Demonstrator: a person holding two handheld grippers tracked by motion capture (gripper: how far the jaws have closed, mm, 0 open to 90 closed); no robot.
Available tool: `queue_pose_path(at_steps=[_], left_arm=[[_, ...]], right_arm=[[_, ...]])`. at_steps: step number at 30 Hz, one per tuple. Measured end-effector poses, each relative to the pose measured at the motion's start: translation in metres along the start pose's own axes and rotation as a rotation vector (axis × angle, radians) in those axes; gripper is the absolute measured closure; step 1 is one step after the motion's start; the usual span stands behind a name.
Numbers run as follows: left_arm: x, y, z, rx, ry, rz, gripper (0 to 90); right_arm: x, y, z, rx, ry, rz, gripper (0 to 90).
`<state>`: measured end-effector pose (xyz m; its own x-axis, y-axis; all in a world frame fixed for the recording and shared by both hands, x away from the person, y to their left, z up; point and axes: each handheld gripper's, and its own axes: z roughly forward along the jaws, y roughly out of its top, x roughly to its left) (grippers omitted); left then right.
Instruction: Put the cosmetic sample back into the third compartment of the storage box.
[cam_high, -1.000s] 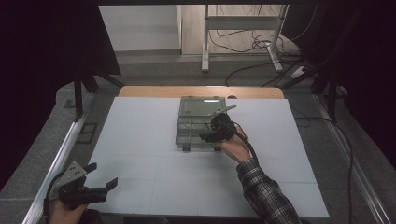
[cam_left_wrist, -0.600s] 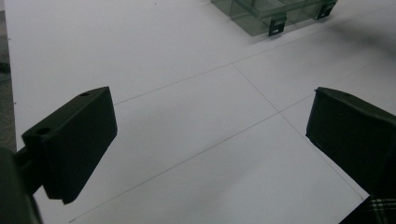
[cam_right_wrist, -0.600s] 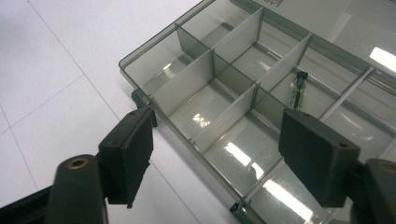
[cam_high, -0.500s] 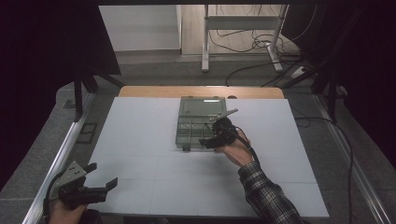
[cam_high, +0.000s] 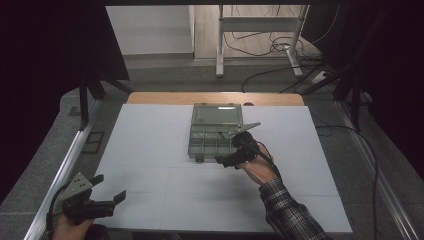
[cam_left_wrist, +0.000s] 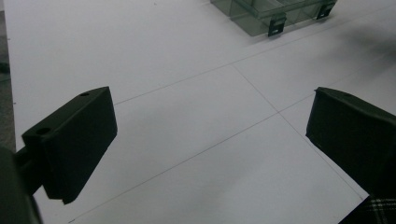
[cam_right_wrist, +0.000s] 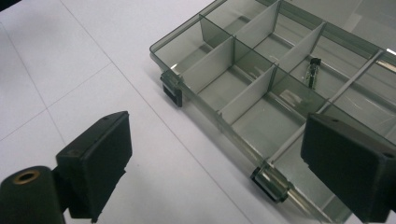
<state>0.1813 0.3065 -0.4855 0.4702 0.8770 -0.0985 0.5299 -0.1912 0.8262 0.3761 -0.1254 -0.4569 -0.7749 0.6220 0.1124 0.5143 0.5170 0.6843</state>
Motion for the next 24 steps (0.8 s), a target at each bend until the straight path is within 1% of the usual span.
queue_pose_path(at_steps=[2,11,19,24], left_arm=[[0.0,0.0,0.0,0.0,0.0,0.001,2.3],[0.0,0.0,0.0,-0.002,-0.003,-0.002,2.3],[0.0,0.0,0.0,-0.003,-0.005,-0.003,2.3],[0.001,0.0,0.0,-0.004,-0.005,-0.004,2.3]], right_arm=[[0.002,-0.002,-0.003,-0.005,-0.007,-0.003,5.9],[0.008,-0.014,-0.014,-0.049,-0.013,-0.014,3.3],[0.014,-0.026,-0.023,-0.06,-0.03,-0.031,2.6],[0.017,-0.033,-0.029,-0.074,-0.032,-0.035,2.5]])
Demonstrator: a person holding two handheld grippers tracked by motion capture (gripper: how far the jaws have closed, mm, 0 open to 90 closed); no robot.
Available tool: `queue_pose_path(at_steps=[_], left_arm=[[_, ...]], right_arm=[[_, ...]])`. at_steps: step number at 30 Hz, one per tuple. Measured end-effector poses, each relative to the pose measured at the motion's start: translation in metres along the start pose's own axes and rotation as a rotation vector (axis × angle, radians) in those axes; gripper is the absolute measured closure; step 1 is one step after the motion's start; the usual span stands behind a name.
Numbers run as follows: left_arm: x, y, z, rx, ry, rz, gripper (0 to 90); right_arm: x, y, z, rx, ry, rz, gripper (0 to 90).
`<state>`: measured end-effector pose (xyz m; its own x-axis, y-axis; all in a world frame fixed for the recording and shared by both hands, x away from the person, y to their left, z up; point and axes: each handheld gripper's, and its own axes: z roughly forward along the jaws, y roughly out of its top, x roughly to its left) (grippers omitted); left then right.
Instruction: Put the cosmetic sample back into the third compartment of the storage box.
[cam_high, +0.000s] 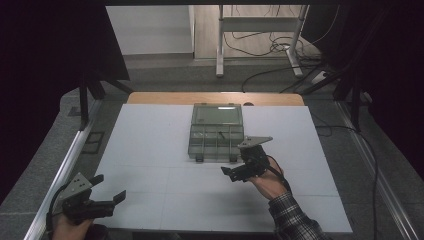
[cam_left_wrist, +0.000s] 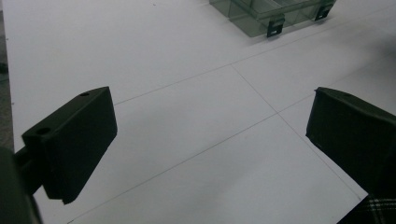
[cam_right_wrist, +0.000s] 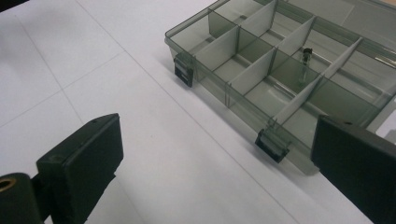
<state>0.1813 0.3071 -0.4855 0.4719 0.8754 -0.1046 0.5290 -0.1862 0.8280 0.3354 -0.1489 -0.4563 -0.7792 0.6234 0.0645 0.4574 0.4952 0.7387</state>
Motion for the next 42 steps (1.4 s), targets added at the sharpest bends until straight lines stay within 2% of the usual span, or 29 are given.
queue_pose_path(at_steps=[10,20,27,36,42], left_arm=[[0.0,0.0,0.0,-0.001,-0.001,-0.001,2.3],[0.0,0.0,0.0,0.0,-0.001,-0.001,2.3],[0.0,0.0,0.0,0.0,-0.001,0.0,2.3],[0.0,0.0,0.0,0.002,0.0,0.0,2.3],[0.0,0.0,0.0,0.002,0.0,0.001,2.3]], right_arm=[[0.004,-0.014,-0.012,-0.01,-0.012,-0.012,2.5],[0.006,-0.029,-0.026,-0.014,-0.021,0.0,2.5],[0.005,-0.038,-0.036,0.011,-0.033,0.005,0.8],[0.003,-0.049,-0.054,0.001,-0.046,0.028,0.6],[-0.001,-0.058,-0.067,-0.01,-0.05,0.062,1.1]])
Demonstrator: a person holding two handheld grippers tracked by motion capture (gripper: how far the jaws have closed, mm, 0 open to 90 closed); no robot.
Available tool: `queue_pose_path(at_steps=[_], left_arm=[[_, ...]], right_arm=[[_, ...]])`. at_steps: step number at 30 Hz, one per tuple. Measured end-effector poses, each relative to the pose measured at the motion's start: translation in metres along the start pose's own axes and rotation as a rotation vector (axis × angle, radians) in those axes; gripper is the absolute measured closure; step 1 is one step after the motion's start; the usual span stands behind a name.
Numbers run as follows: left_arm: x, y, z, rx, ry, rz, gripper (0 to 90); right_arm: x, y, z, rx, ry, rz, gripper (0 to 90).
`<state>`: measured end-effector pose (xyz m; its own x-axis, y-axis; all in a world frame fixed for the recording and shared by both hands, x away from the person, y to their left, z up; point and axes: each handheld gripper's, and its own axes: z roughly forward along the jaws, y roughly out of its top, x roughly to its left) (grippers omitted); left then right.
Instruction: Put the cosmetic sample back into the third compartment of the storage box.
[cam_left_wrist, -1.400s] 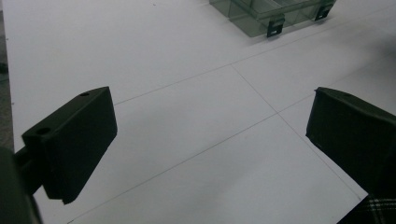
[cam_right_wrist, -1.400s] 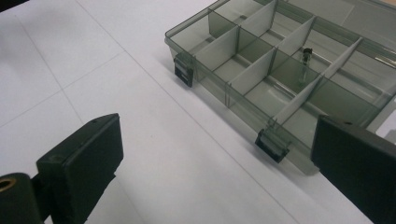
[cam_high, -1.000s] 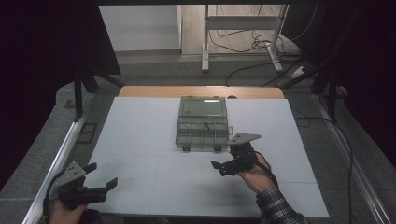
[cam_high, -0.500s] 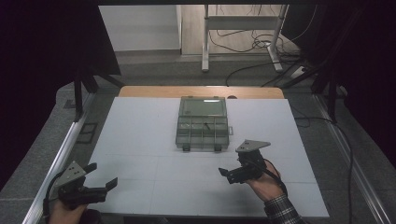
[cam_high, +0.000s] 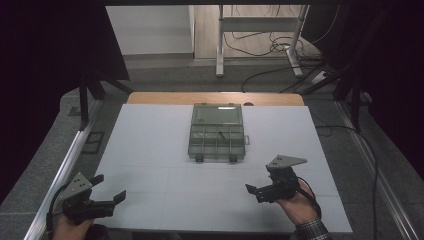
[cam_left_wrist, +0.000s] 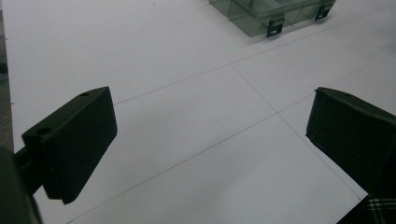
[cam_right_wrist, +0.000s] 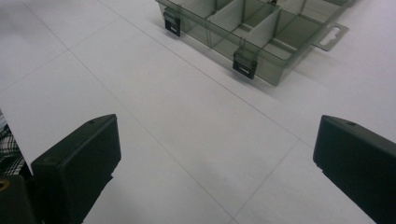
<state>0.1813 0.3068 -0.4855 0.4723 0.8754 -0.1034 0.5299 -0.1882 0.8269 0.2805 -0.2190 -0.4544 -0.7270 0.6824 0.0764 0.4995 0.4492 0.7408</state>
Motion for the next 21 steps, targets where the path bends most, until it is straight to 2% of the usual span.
queue_pose_path(at_steps=[5,12,16,21], left_arm=[[0.0,0.0,0.0,0.0,0.0,0.0,2.3],[0.0,0.0,0.0,0.001,0.0,0.0,2.3],[0.0,0.0,0.0,0.001,0.001,0.0,2.3],[0.0,0.0,0.0,0.001,0.001,-0.002,2.3]], right_arm=[[-0.004,-0.007,-0.009,-0.014,-0.011,0.013,1.1],[-0.011,-0.019,-0.023,-0.034,-0.068,0.032,0.7],[-0.015,-0.026,-0.031,-0.054,-0.083,0.052,0.3],[-0.017,-0.036,-0.04,-0.046,-0.118,0.065,0.0]])
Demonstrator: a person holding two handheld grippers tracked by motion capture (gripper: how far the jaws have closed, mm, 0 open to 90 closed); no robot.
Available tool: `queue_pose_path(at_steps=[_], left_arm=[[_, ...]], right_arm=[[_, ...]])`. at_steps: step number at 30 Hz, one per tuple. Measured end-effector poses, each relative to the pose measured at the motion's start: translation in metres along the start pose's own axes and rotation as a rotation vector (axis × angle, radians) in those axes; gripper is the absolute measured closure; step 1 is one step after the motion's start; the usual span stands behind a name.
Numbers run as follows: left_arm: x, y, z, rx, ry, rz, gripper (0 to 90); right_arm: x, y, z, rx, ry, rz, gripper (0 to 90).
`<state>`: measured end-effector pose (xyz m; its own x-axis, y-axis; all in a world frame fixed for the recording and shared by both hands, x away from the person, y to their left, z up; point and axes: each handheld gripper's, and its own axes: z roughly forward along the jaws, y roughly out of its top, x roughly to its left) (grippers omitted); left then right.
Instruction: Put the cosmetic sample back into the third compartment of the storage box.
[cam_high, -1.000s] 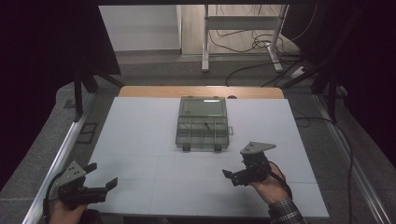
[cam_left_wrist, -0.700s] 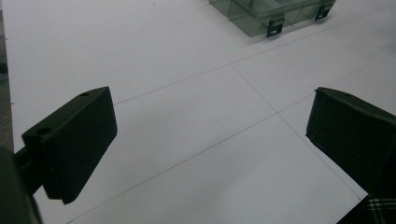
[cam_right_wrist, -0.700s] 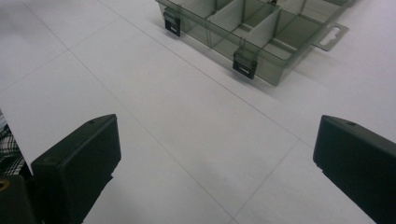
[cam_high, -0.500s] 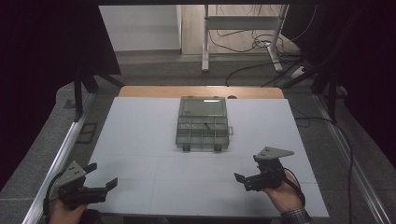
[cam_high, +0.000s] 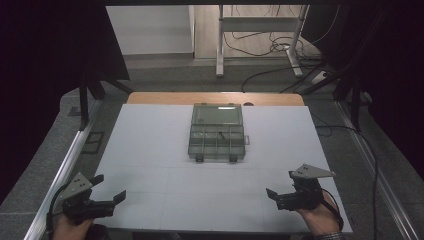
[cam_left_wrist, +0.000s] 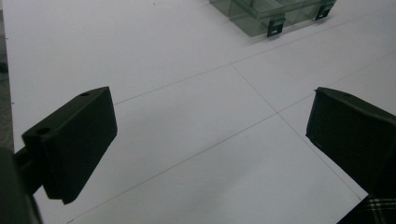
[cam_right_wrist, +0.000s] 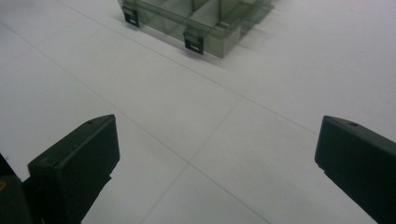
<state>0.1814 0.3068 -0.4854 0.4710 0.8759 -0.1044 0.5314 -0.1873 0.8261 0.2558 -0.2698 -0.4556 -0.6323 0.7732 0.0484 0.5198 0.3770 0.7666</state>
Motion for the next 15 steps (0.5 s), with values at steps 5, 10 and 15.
queue_pose_path(at_steps=[5,10,15], left_arm=[[0.0,0.0,0.0,-0.001,0.0,-0.001,2.3],[0.001,0.0,0.0,-0.003,-0.002,-0.005,2.3],[0.001,0.0,0.0,-0.003,-0.003,-0.008,2.3]], right_arm=[[-0.002,-0.011,-0.01,-0.01,-0.032,0.029,0.0],[-0.002,-0.02,-0.018,-0.016,-0.058,0.05,0.0],[-0.003,-0.028,-0.025,-0.015,-0.079,0.068,0.0]])
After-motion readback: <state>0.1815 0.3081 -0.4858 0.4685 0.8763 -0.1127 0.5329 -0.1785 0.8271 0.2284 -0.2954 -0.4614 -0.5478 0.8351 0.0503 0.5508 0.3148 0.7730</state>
